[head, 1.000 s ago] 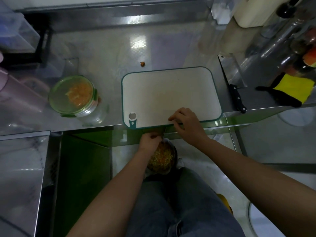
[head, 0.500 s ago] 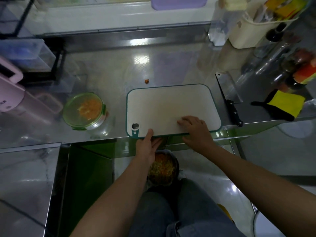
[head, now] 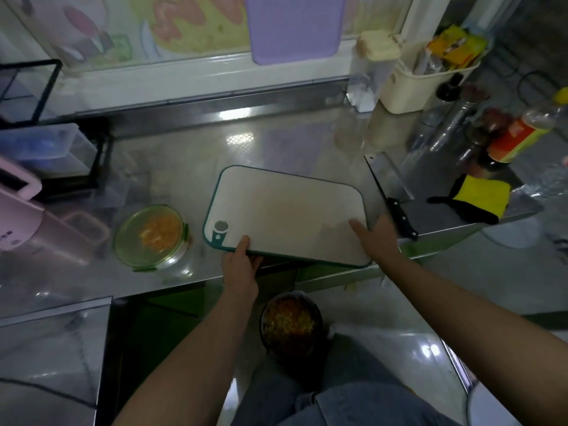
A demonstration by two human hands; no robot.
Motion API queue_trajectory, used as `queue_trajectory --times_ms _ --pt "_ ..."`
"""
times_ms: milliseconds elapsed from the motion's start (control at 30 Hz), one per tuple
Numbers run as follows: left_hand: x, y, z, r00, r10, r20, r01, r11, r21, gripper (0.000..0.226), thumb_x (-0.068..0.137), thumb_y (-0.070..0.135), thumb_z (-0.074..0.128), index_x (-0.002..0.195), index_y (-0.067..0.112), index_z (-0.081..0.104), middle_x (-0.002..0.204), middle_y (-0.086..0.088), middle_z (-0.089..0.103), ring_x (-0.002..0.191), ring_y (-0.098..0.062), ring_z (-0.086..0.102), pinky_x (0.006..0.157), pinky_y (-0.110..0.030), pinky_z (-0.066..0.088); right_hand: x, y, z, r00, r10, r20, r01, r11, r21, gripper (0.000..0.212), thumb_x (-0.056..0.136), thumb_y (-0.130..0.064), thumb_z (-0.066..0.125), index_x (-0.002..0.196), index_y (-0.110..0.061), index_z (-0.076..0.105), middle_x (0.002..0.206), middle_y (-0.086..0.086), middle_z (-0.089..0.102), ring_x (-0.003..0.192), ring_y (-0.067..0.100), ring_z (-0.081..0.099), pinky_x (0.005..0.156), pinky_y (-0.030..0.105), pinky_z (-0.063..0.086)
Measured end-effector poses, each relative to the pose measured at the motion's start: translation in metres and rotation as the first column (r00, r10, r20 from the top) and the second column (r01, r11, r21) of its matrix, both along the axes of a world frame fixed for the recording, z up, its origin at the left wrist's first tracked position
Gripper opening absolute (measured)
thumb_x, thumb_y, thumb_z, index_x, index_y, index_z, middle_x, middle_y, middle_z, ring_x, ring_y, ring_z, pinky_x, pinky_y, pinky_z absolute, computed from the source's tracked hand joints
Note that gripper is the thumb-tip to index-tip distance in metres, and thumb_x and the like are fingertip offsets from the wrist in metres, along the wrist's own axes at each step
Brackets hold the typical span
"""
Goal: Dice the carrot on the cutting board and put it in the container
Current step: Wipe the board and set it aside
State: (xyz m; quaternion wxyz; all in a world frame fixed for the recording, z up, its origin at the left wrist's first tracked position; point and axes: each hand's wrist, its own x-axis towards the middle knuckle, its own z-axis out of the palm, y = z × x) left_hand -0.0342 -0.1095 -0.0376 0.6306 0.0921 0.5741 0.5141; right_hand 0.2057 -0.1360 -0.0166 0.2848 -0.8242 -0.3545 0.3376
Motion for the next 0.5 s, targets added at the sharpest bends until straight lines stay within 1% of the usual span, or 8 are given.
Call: queue_trajectory --times_ms 33,133,200,267,333,400,467,500 --pt "-0.002 0.003 0.000 1.000 -0.004 -0.016 0.004 1.000 0.012 0.017 0.096 0.013 0.055 0.113 0.015 0.055 0.107 -0.006 0.064 0.099 -0.022 0.061 0.086 -0.035 0.052 0.003 0.001 0.001 0.994 -0.050 -0.100 0.051 0.999 0.005 0.073 0.091 -0.035 0.060 0.141 0.007 0.028 0.146 0.023 0.033 0.133 0.035 0.036 0.107 0.041 0.033" --pt "-0.002 0.014 0.001 0.999 -0.025 -0.043 0.026 0.999 0.042 0.012 0.095 0.018 0.057 0.106 0.017 0.062 0.109 -0.007 0.068 0.098 -0.022 0.065 0.083 -0.035 0.054 0.014 0.003 0.002 0.951 -0.192 -0.243 0.182 0.981 -0.063 0.074 0.088 -0.044 0.061 0.137 0.007 0.038 0.140 0.020 0.044 0.125 0.037 0.045 0.102 0.045 0.041" --pt "0.004 0.022 0.005 0.998 -0.035 -0.045 0.038 0.998 0.053 0.011 0.095 0.019 0.057 0.103 0.016 0.063 0.106 -0.006 0.069 0.095 -0.022 0.065 0.082 -0.034 0.054 0.022 0.001 0.003 0.883 -0.270 -0.384 0.239 0.963 -0.128 0.072 0.086 -0.049 0.061 0.132 0.005 0.045 0.132 0.016 0.051 0.119 0.035 0.051 0.095 0.043 0.045" --pt "0.019 0.028 0.014 0.999 -0.039 -0.022 0.041 0.997 0.071 0.008 0.096 0.017 0.056 0.097 0.015 0.064 0.098 -0.005 0.069 0.090 -0.021 0.065 0.081 -0.034 0.052 0.032 0.001 0.002 0.815 -0.330 -0.476 0.307 0.943 -0.127 0.066 0.088 -0.044 0.061 0.131 0.004 0.048 0.130 0.016 0.053 0.111 0.033 0.054 0.091 0.041 0.047" --pt "0.040 0.036 0.020 0.999 -0.030 0.025 0.028 0.997 0.075 0.011 0.097 0.017 0.054 0.092 0.012 0.063 0.094 -0.006 0.068 0.085 -0.020 0.064 0.076 -0.032 0.052 0.044 0.001 0.001 0.822 -0.366 -0.437 0.384 0.922 -0.050 0.058 0.094 -0.040 0.055 0.129 0.005 0.050 0.129 0.018 0.054 0.101 0.029 0.054 0.085 0.038 0.046" --pt "0.059 0.044 0.022 0.998 -0.060 0.027 0.059 0.997 0.052 0.018 0.098 0.022 0.052 0.095 0.006 0.062 0.096 -0.010 0.067 0.086 -0.022 0.064 0.071 -0.031 0.052 0.056 0.003 0.003 0.838 -0.402 -0.368 0.442 0.897 0.026 0.056 0.097 -0.040 0.048 0.127 0.006 0.051 0.124 0.019 0.055 0.097 0.028 0.052 0.079 0.036 0.043" --pt "0.078 0.050 0.022 0.985 -0.174 -0.006 0.174 0.984 0.028 0.024 0.100 0.025 0.049 0.107 0.005 0.059 0.096 -0.010 0.065 0.086 -0.023 0.063 0.067 -0.030 0.053 0.069 0.005 0.003 0.822 -0.448 -0.353 0.503 0.861 0.080 0.053 0.099 -0.038 0.045 0.124 0.008 0.052 0.115 0.016 0.056 0.095 0.026 0.051 0.076 0.033 0.039" --pt "0.088 0.051 0.023 0.969 -0.247 -0.021 0.248 0.968 0.028 0.025 0.100 0.026 0.047 0.112 0.006 0.057 0.093 -0.009 0.065 0.081 -0.021 0.064 0.064 -0.030 0.054 0.075 0.007 0.003 0.801 -0.477 -0.362 0.538 0.838 0.088 0.051 0.099 -0.037 0.045 0.122 0.008 0.053 0.112 0.016 0.056 0.094 0.025 0.051 0.075 0.032 0.038"
